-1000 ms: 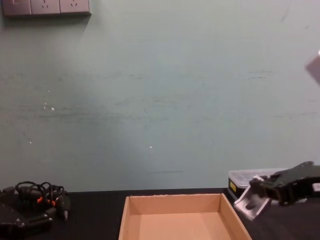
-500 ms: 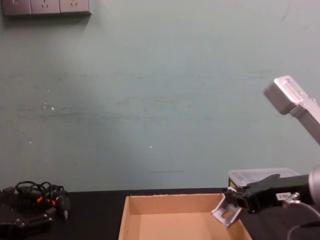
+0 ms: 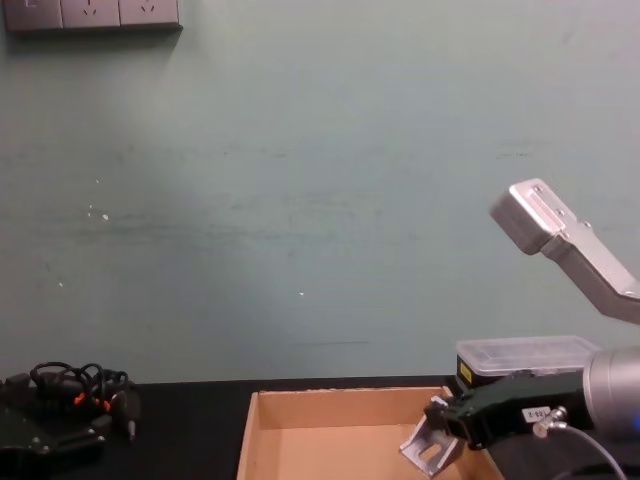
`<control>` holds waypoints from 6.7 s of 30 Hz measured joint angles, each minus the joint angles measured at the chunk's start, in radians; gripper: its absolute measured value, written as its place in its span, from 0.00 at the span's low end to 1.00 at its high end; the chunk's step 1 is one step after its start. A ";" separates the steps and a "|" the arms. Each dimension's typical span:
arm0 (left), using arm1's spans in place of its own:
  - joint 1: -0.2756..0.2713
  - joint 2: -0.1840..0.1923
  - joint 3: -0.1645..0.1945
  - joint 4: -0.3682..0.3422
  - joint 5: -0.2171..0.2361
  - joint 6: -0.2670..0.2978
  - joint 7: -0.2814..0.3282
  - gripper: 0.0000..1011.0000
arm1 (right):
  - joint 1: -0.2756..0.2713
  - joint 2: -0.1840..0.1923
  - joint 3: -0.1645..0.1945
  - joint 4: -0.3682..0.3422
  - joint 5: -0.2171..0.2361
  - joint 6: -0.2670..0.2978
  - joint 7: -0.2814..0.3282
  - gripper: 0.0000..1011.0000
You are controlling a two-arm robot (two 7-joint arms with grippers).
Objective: Use one hand to pick up the angle iron from the table and place it into the box.
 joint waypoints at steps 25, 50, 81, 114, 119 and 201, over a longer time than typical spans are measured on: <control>0.000 0.000 0.000 0.000 0.000 0.000 0.000 1.00 | -0.058 0.022 0.044 -0.091 -0.007 -0.001 0.011 0.75; 0.000 0.000 0.000 0.000 0.000 0.000 0.000 1.00 | -0.359 0.210 0.051 -0.606 0.075 0.127 0.019 0.99; 0.000 0.000 0.000 0.000 0.000 0.000 0.000 1.00 | -0.388 0.198 -0.080 -0.595 0.121 0.278 0.004 0.99; 0.000 0.000 0.000 0.000 0.000 0.000 0.000 1.00 | -0.367 0.196 -0.112 -0.575 0.113 0.282 0.015 0.34; 0.000 0.000 0.000 0.000 0.000 0.000 0.000 1.00 | -0.367 0.197 -0.114 -0.575 0.111 0.281 0.016 0.17; 0.000 0.000 0.000 0.000 0.000 0.000 0.000 1.00 | 0.025 -0.117 -0.037 0.045 -0.089 0.042 -0.014 0.13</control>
